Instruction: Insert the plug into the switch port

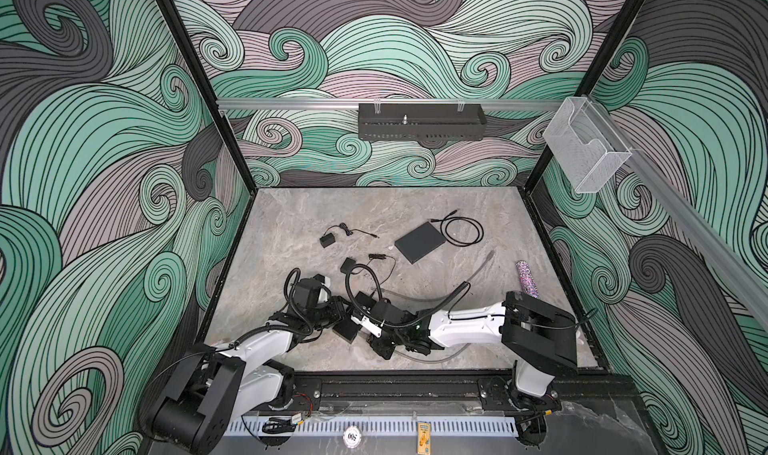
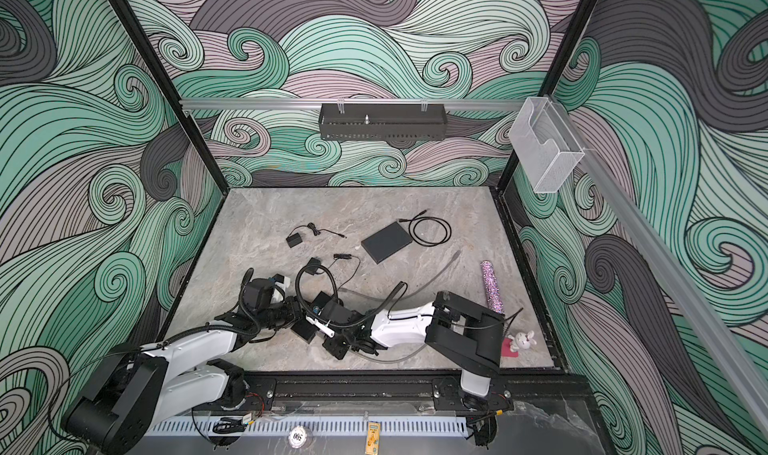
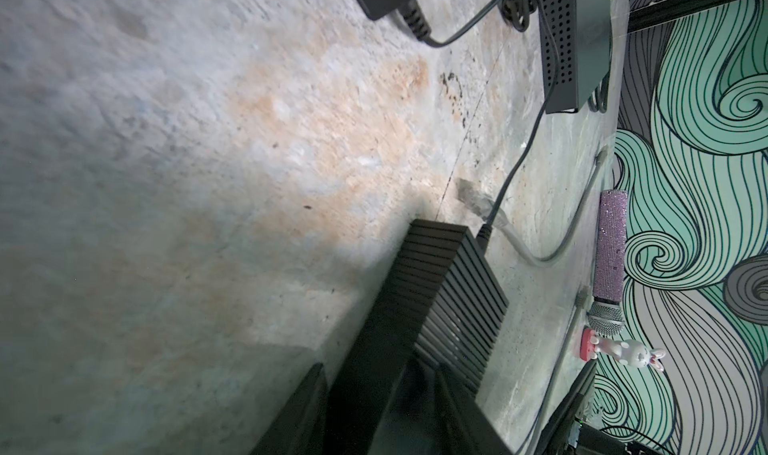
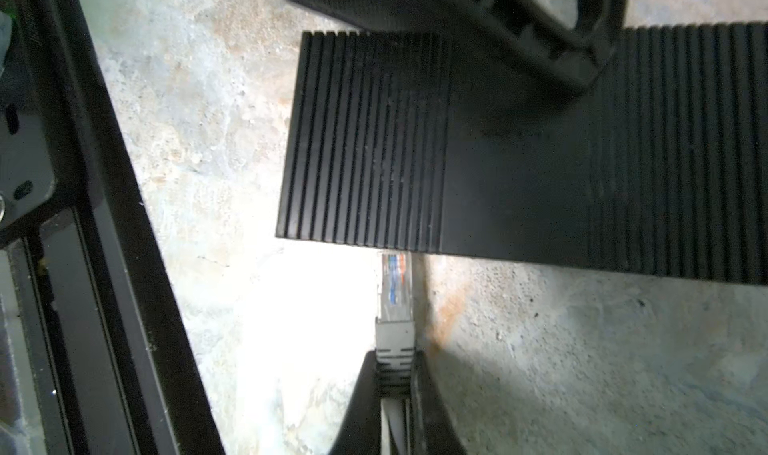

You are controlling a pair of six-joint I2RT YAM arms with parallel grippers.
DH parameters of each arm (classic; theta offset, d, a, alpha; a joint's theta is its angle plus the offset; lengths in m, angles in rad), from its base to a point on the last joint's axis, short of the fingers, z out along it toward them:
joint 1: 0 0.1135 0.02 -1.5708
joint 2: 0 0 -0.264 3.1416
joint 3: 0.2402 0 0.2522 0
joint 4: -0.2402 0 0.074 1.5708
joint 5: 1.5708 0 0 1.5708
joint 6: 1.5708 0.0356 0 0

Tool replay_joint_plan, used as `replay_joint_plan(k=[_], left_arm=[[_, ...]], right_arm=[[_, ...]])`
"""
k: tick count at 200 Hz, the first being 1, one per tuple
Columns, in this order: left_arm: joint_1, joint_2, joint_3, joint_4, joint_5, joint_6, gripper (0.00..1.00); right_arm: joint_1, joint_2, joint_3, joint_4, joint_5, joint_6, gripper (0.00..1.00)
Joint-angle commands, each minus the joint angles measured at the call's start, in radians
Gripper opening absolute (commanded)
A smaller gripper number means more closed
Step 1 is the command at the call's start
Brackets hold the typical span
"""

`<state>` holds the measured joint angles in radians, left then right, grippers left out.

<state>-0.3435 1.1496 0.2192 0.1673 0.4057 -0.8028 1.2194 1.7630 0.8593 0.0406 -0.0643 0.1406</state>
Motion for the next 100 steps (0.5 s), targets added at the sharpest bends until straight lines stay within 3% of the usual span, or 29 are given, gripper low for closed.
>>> replay_joint_plan(k=[1,58,100], left_arm=[[-0.008,0.038,-0.047,-0.121,-0.013,-0.022,0.47],[-0.008,0.024,-0.050,-0.129,-0.019,-0.021,0.47],[-0.008,0.013,-0.053,-0.137,-0.019,-0.022,0.47]], right_arm=[[0.003,-0.019,0.015,0.050,-0.011,0.014,0.00],[0.009,-0.030,0.010,0.061,-0.015,0.014,0.00],[0.009,-0.033,0.013,0.046,0.086,0.037,0.00]])
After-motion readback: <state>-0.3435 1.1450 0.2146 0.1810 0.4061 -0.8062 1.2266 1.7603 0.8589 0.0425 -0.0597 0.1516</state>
